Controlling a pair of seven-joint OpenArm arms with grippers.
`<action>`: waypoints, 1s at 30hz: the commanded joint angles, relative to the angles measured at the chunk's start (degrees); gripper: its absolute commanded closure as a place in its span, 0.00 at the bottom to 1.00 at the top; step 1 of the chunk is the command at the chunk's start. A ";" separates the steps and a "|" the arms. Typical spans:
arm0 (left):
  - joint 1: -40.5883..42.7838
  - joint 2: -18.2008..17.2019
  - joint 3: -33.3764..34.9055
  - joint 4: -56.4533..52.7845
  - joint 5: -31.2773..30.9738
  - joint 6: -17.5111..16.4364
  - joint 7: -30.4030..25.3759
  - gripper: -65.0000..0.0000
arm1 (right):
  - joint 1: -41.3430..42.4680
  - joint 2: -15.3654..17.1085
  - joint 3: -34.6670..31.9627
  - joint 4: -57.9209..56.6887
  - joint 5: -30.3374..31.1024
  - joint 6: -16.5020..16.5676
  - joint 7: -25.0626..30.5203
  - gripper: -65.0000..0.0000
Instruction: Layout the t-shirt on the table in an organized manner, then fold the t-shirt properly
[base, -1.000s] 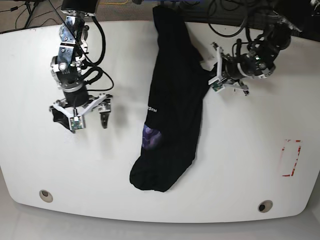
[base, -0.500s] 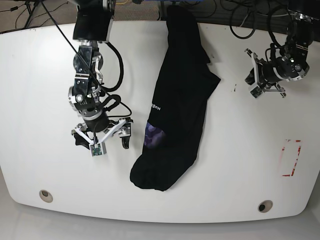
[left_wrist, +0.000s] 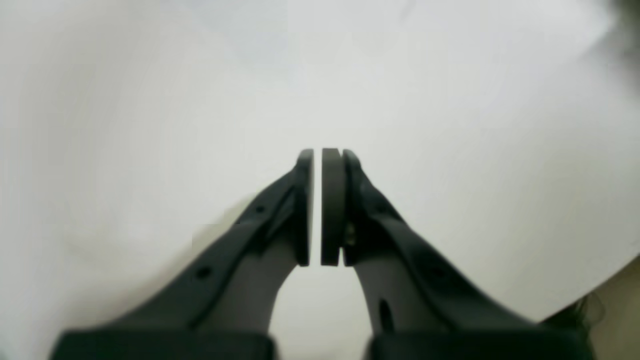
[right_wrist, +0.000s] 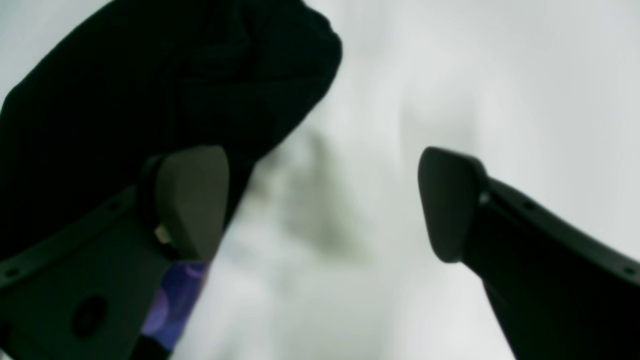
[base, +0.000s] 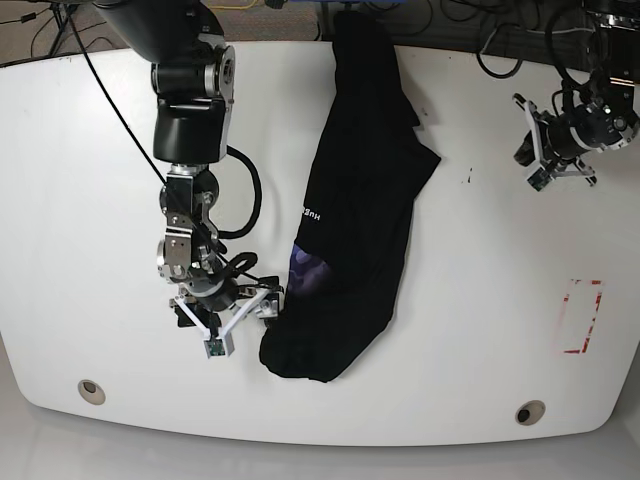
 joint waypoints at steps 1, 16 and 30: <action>-0.30 2.08 -0.21 4.53 -1.57 -0.28 0.96 0.96 | 2.84 0.45 0.32 0.17 0.21 0.13 1.59 0.12; -6.90 20.46 -0.04 8.40 -1.84 -0.28 9.31 0.32 | -0.59 0.54 0.32 3.42 0.12 0.13 1.41 0.12; -9.71 23.36 10.25 1.98 5.64 6.36 9.31 0.23 | -4.55 0.72 0.41 5.88 0.12 0.13 1.41 0.12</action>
